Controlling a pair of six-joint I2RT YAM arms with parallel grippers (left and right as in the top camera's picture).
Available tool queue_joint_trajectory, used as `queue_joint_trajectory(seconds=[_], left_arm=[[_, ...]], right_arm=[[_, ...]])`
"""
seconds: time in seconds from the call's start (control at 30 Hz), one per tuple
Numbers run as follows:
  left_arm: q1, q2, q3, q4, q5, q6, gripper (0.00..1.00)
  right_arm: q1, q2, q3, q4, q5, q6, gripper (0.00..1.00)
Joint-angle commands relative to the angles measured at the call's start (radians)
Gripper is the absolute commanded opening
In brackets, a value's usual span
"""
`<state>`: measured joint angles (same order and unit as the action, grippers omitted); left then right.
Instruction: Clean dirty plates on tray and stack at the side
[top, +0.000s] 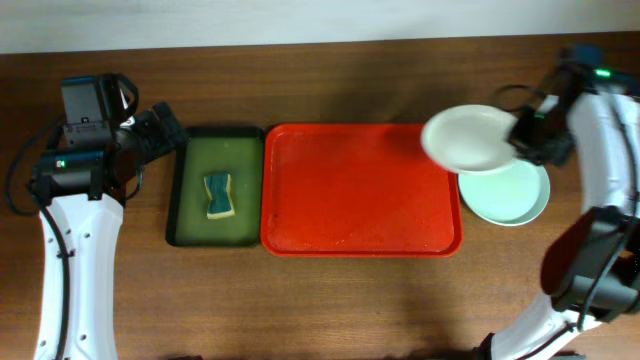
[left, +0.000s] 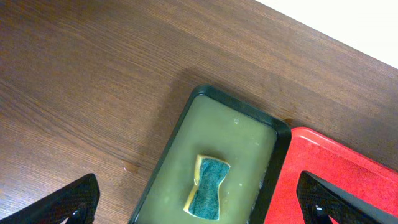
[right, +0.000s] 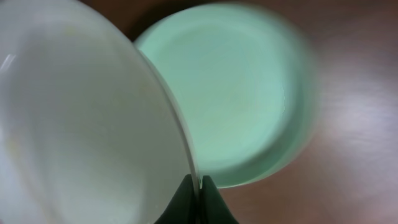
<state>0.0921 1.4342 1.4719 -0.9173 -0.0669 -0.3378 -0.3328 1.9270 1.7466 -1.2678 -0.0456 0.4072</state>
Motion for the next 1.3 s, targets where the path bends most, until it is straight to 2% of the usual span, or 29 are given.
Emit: queue_joint_trajectory(seconds=[0.0, 0.1, 0.37, 0.4, 0.43, 0.53, 0.57, 0.63, 0.67, 0.73, 0.83, 0.87, 1.0, 1.27], left_arm=[[0.002, -0.010, 0.008, 0.002, 0.000, -0.010, 0.99], [0.002, -0.010, 0.008, 0.002, 0.000, -0.010, 0.99], [0.002, -0.010, 0.008, 0.002, 0.000, -0.010, 0.99], [0.002, -0.010, 0.008, 0.002, 0.000, -0.010, 0.99], [0.002, -0.010, 0.008, 0.002, 0.000, -0.010, 0.99], [0.002, -0.010, 0.008, 0.002, 0.000, -0.010, 0.99], [0.002, -0.010, 0.008, 0.002, 0.000, -0.010, 0.99], [0.002, -0.010, 0.008, 0.002, 0.000, -0.010, 0.99], [0.002, -0.010, 0.008, 0.002, 0.000, -0.010, 1.00], [0.002, -0.010, 0.008, 0.002, 0.000, -0.010, 0.99], [0.002, -0.010, 0.008, 0.002, 0.000, -0.010, 0.99], [0.002, -0.010, 0.008, 0.002, 0.000, -0.010, 0.99], [0.002, -0.010, 0.008, 0.002, 0.000, -0.010, 0.99], [0.002, -0.010, 0.008, 0.002, 0.000, -0.010, 0.99]], right_arm=[[-0.148, -0.021, -0.052, -0.009, 0.035, -0.014, 0.04], [-0.238, -0.021, -0.139, 0.011, 0.034, -0.014, 0.04], [-0.183, -0.021, -0.191, 0.014, 0.031, -0.014, 0.05], [-0.178, -0.021, -0.191, 0.014, 0.031, -0.014, 0.15], [-0.177, -0.021, -0.192, 0.014, 0.031, -0.014, 0.38], [-0.177, -0.021, -0.193, 0.006, 0.031, -0.014, 0.64], [-0.177, -0.021, -0.193, -0.001, 0.031, -0.016, 0.66], [-0.158, -0.021, -0.193, -0.014, 0.021, -0.108, 0.66], [-0.121, -0.021, -0.193, -0.027, 0.004, -0.203, 0.67], [0.017, -0.021, -0.201, -0.014, 0.004, -0.318, 0.73], [0.242, -0.021, -0.202, 0.035, 0.005, -0.375, 0.74], [0.332, -0.021, -0.202, 0.053, 0.005, -0.375, 0.99], [0.463, -0.021, -0.202, 0.053, 0.004, -0.374, 0.99], [0.477, -0.021, -0.202, 0.053, 0.004, -0.374, 0.99]])
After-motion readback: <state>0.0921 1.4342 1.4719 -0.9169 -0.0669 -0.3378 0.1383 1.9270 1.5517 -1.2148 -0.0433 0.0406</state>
